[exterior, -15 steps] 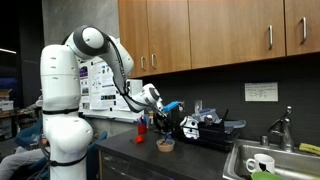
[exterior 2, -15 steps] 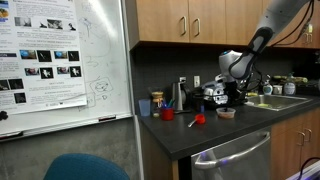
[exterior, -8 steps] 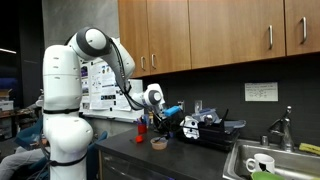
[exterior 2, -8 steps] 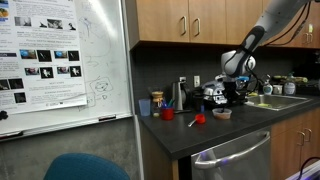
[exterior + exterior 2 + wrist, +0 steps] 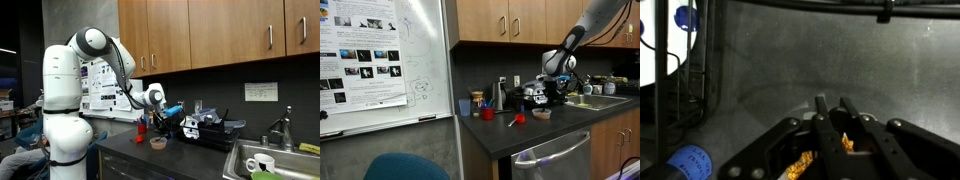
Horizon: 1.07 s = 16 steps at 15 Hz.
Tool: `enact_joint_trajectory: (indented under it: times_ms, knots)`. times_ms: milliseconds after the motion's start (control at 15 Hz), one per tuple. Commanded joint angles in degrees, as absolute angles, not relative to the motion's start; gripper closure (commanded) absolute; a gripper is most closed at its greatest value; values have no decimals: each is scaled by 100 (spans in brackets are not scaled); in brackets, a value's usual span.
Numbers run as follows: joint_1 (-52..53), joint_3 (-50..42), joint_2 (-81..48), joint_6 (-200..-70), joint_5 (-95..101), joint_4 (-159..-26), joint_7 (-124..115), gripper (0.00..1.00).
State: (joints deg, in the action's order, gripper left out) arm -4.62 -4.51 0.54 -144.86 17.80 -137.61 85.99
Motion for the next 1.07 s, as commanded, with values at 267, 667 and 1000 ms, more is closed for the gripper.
enact_joint_trajectory:
  times_ms: [267,667,1000]
  knots:
    - [-528,-522,109,-14376,2709,-13638,7991,95]
    - [-500,-499,145,-14380,3842,-13642,6986,95]
    - [-506,-505,198,-14371,3998,-13658,6838,95]
